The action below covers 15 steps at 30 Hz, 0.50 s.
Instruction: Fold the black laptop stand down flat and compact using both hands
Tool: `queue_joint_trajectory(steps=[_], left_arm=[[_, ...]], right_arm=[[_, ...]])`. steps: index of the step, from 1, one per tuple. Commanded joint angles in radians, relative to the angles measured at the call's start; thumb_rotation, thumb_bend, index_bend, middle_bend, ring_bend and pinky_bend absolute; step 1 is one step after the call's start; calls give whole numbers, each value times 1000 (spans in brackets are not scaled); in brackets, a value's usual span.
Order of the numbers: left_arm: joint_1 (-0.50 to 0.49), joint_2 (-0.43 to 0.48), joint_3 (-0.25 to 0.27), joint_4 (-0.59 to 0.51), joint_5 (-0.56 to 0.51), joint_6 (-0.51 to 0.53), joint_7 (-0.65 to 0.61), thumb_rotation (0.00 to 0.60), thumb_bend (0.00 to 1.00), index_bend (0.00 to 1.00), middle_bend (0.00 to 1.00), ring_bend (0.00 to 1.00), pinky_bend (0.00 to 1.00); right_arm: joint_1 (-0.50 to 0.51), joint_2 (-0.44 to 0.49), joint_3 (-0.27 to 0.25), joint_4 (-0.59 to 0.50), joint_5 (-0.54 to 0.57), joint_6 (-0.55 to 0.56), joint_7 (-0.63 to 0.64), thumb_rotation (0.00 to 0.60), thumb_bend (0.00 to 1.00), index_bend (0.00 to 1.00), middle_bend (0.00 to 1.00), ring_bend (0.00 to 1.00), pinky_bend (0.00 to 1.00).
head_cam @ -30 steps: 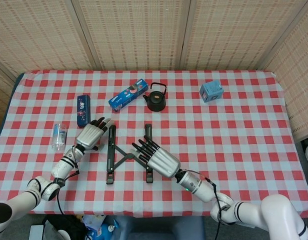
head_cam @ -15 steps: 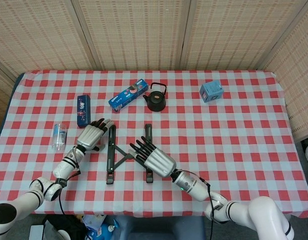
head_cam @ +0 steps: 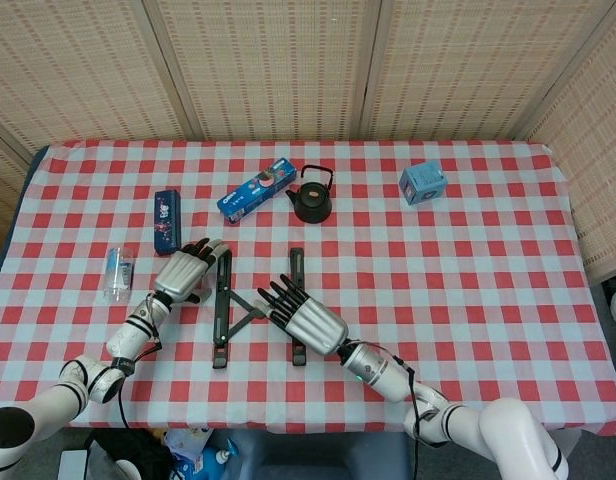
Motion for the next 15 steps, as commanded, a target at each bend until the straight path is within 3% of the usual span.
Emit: queue_joint_trajectory(steps=[1, 15], left_arm=[[1, -1, 0, 0, -2, 1, -1, 516, 260, 0, 0, 0, 184], [9, 7, 3, -3, -6, 8, 0, 512, 260, 0, 0, 0, 184]], right_arm=[[5, -9, 5, 8, 7, -5, -1, 600, 0, 0, 0, 0, 0], [6, -4, -8, 7, 8, 16, 13, 600, 0, 0, 0, 0, 0]])
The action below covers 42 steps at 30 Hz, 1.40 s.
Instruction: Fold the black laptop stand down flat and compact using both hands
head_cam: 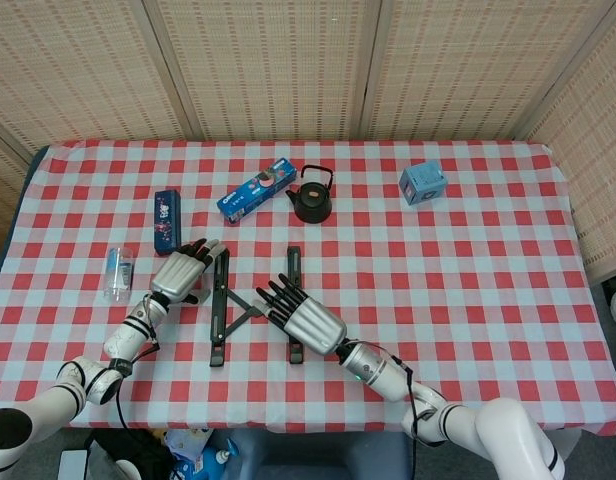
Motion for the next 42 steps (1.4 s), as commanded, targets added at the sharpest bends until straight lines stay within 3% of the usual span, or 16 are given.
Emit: queue_joint_trajectory(steps=[1, 42], left_arm=[[1, 1, -1, 0, -1, 3, 0, 512, 260, 0, 0, 0, 184], [5, 20, 0, -71, -1, 14, -5, 496, 260, 0, 0, 0, 184]], right_arm=[[-3, 5, -2, -5, 3, 2, 3, 600, 0, 0, 0, 0, 0], [32, -69, 23, 60, 38, -1, -29, 600, 0, 0, 0, 0, 0]])
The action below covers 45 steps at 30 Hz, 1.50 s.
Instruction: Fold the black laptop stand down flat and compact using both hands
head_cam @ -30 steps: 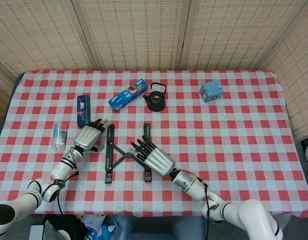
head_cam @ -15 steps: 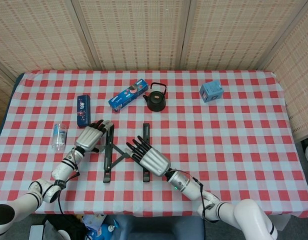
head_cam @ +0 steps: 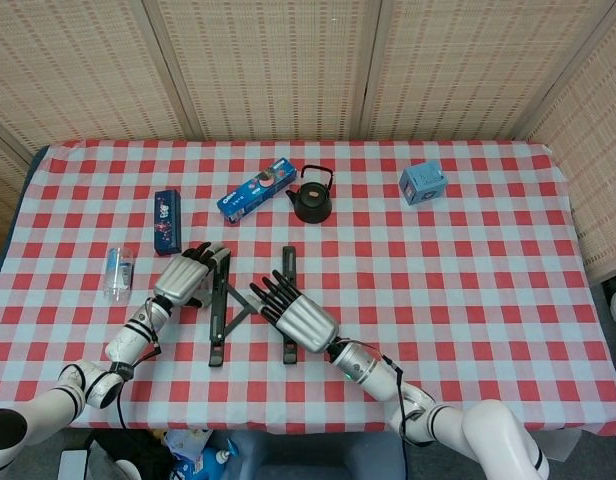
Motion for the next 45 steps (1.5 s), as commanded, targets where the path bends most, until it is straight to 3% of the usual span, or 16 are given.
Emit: queue_joint_trajectory(steps=[1, 15, 21, 37, 38, 42, 45], left_arm=[[0, 2, 0, -6, 1, 3, 2, 496, 260, 0, 0, 0, 184], [-3, 14, 2, -59, 8, 9, 8, 475, 259, 0, 0, 0, 184], [-5, 18, 3, -75, 9, 9, 11, 427, 260, 0, 0, 0, 184], [-5, 28, 7, -104, 12, 11, 29, 408, 260, 0, 0, 0, 184], [-3, 31, 6, -106, 10, 15, 30, 412, 260, 0, 0, 0, 184], [19, 64, -18, -140, -20, 44, 23, 523, 260, 0, 0, 0, 184], [48, 116, -46, -198, -63, 74, 33, 591, 260, 0, 0, 0, 184]], right_arm=[[1, -4, 0, 3, 1, 1, 0, 600, 0, 0, 0, 0, 0], [9, -36, 8, 31, 6, 16, 4, 600, 0, 0, 0, 0, 0], [15, -51, 12, 45, 8, 23, 10, 600, 0, 0, 0, 0, 0], [40, -89, 24, 65, 10, 34, 12, 600, 0, 0, 0, 0, 0], [41, -84, 23, 61, 7, 40, 15, 600, 0, 0, 0, 0, 0], [52, -21, 14, -1, -23, 80, 53, 600, 0, 0, 0, 0, 0], [69, 95, 11, -143, -40, 68, 72, 600, 0, 0, 0, 0, 0]])
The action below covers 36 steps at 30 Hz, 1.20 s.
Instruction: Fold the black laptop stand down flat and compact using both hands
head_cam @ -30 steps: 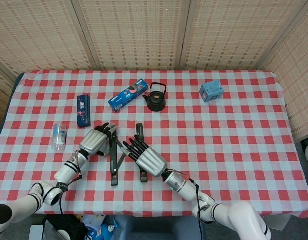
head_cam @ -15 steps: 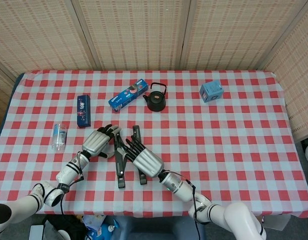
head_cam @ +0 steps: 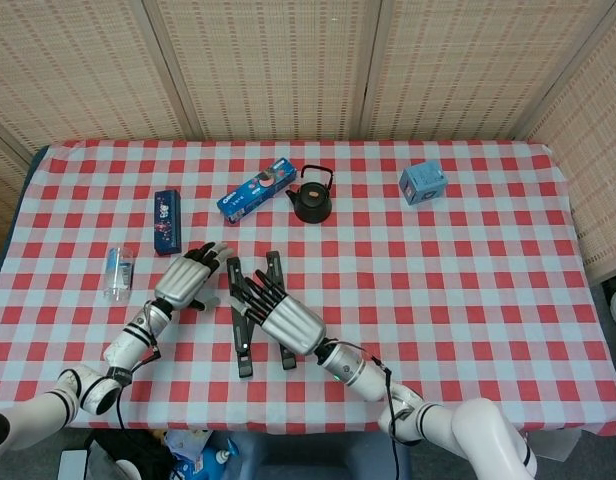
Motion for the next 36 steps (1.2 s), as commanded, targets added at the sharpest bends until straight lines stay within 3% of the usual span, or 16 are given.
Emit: queue_joint_trajectory(steps=[1, 7, 12, 21, 30, 36], left_arm=[[35, 58, -31, -66, -46, 36, 14, 600, 260, 0, 0, 0, 184], [100, 156, -64, -199, -113, 106, 66, 600, 260, 0, 0, 0, 184], [144, 219, -77, -287, -147, 151, 97, 600, 259, 0, 0, 0, 184], [181, 266, -87, -359, -158, 194, 108, 600, 259, 0, 0, 0, 184], [206, 274, -91, -369, -165, 209, 89, 600, 260, 0, 0, 0, 184], [220, 277, -94, -360, -168, 216, 68, 600, 259, 0, 0, 0, 184]], right_arm=[[26, 149, -7, -184, -26, -16, 32, 600, 0, 0, 0, 0, 0], [91, 409, 10, -505, -4, -186, 25, 600, 0, 0, 0, 0, 0], [161, 568, -6, -629, -11, -340, 77, 600, 0, 0, 0, 0, 0], [285, 653, -90, -617, -126, -483, 206, 600, 0, 0, 0, 0, 0], [385, 609, -155, -516, -229, -536, 264, 600, 0, 0, 0, 0, 0], [427, 555, -186, -412, -271, -514, 320, 600, 0, 0, 0, 0, 0]])
